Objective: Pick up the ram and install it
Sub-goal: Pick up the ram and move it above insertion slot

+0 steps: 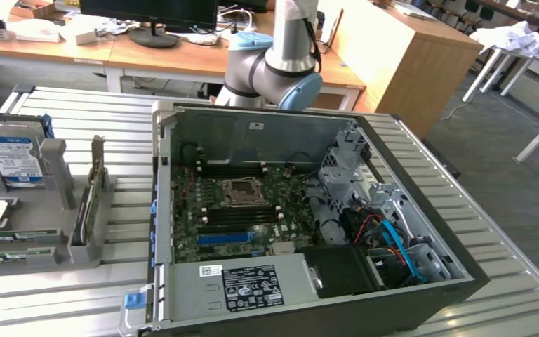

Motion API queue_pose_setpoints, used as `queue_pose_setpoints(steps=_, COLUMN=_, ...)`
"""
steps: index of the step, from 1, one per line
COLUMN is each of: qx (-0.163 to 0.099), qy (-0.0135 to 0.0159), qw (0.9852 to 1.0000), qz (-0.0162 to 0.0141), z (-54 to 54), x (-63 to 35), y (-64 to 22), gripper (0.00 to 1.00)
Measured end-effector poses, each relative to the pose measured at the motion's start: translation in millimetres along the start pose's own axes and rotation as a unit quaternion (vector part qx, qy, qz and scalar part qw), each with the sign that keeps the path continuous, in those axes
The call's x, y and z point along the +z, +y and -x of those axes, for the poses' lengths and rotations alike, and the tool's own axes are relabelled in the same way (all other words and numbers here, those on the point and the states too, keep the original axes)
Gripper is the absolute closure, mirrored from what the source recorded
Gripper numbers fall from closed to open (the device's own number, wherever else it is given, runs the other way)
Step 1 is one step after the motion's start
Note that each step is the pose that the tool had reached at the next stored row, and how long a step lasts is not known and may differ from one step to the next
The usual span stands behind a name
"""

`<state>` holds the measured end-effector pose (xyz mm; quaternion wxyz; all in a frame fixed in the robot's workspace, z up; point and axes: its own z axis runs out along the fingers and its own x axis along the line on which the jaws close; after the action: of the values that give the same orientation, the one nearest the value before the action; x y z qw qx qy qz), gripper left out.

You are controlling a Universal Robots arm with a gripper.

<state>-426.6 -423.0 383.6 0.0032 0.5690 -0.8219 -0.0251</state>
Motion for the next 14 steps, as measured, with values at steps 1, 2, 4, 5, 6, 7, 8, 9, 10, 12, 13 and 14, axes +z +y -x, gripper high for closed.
queue_pose_setpoints(steps=1, qx=-0.009, qy=0.0004, qw=1.0000, qz=0.0002, z=0.0, x=0.1, y=0.0, gripper=0.89)
queue_pose_setpoints(steps=2, qx=-0.018, qy=0.0008, qw=0.9998, qz=0.0005, z=0.0, x=0.1, y=0.0, gripper=0.89)
queue_pose_setpoints(steps=4, qx=-0.036, qy=0.0016, qw=0.9993, qz=0.0008, z=0.0, x=0.4, y=0.0, gripper=0.89)
queue_pose_setpoints(steps=5, qx=-0.045, qy=0.0020, qw=0.9990, qz=0.0011, z=0.0, x=0.5, y=0.0, gripper=0.89)
queue_pose_setpoints(steps=6, qx=-0.055, qy=0.0024, qw=0.9985, qz=0.0013, z=0.0, x=0.6, y=0.0, gripper=0.89)
queue_pose_setpoints(steps=7, qx=-0.064, qy=0.0029, qw=0.9980, qz=0.0015, z=0.0, x=0.7, y=0.0, gripper=0.89)
queue_pose_setpoints(steps=8, qx=-0.073, qy=0.0033, qw=0.9974, qz=0.0017, z=0.0, x=0.8, y=0.0, gripper=0.89)
queue_pose_setpoints(steps=9, qx=-0.082, qy=0.0037, qw=0.9966, qz=0.0019, z=0.0, x=0.8, y=0.0, gripper=0.89)
queue_pose_setpoints(steps=10, qx=-0.091, qy=0.0041, qw=0.9959, qz=0.0021, z=0.0, x=0.9, y=0.0, gripper=0.89)
queue_pose_setpoints(steps=12, qx=-0.109, qy=0.0049, qw=0.9941, qz=0.0026, z=0.0, x=1.1, y=0.0, gripper=0.89)
queue_pose_setpoints(steps=13, qx=-0.118, qy=0.0053, qw=0.9931, qz=0.0028, z=0.0, x=1.2, y=0.0, gripper=0.89)
queue_pose_setpoints(steps=14, qx=-0.126, qy=0.0057, qw=0.9919, qz=0.0030, z=0.0, x=1.3, y=0.0, gripper=0.89)
